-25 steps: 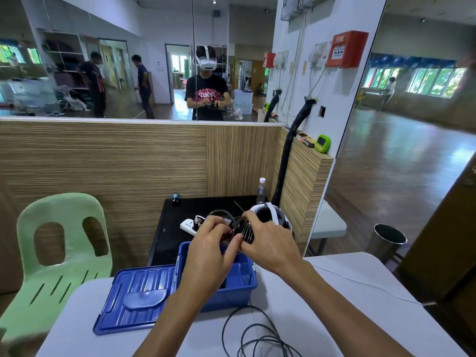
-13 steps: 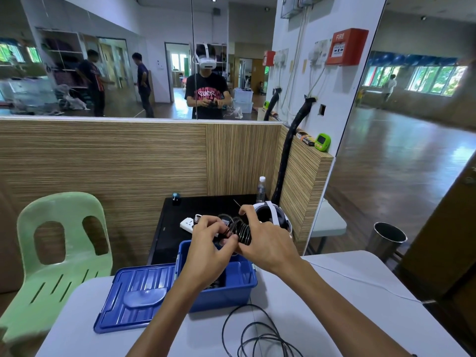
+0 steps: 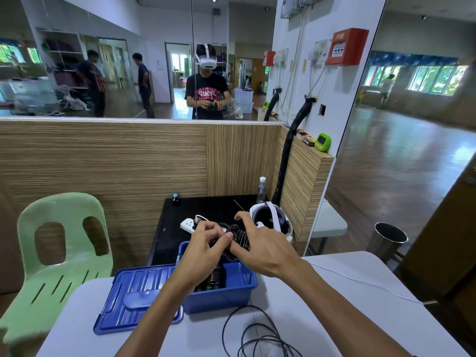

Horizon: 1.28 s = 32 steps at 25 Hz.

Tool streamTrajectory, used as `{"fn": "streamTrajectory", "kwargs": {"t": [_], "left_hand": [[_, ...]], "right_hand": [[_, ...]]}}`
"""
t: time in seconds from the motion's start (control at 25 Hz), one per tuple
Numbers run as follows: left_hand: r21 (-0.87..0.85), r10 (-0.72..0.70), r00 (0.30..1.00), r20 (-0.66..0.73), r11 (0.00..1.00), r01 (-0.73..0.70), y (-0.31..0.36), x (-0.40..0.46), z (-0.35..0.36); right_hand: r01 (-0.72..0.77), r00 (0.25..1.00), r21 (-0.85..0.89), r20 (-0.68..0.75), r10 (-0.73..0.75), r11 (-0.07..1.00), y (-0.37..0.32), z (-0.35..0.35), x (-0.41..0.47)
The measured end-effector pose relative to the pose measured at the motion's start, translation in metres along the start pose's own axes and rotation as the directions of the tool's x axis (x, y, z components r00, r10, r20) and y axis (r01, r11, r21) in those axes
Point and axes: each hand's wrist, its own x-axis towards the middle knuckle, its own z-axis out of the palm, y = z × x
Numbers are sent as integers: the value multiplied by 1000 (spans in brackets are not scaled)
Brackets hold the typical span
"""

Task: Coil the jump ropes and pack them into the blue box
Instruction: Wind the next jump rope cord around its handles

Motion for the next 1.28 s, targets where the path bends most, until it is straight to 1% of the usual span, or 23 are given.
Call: {"fn": "streamTrajectory", "kwargs": {"t": [0.12,0.28,0.36,0.56,0.88,0.96,1.08,1.12,1.28], "left_hand": [[14,50,998,-29,999,-49,1,-2,3],[157,220,966,-139,968,-198,-4,-4,8],[208,278,946,-167,948,-242,-1,-6,11],[257,335,931,-143,921,-292,5,-8,12],[265,389,915,-110,898,-351,-1,-9,11],[271,437,885,-162,882,-386,-3,-11,13],[278,512,817,-264,852,-444,-7,-14,15],[255,500,816,-291,862,-438,-8,-14,15],[49,356,862,-361,930,-364,-10,-15,16]], "right_hand": [[13,1000,25,-15,-12,1000,0,0,2],[22,999,57,-45,-20,998,0,1,3],[24,997,85,-69,-18,996,0,2,3],[4,994,115,-105,8,993,1,-1,4],[-40,996,151,-73,52,988,2,-6,4],[-44,996,159,-65,55,986,1,-8,4],[-33,996,160,-80,47,987,-1,-8,5],[-30,995,157,-85,44,987,-2,-7,5],[-22,994,174,-105,40,984,-5,-2,5]]}}
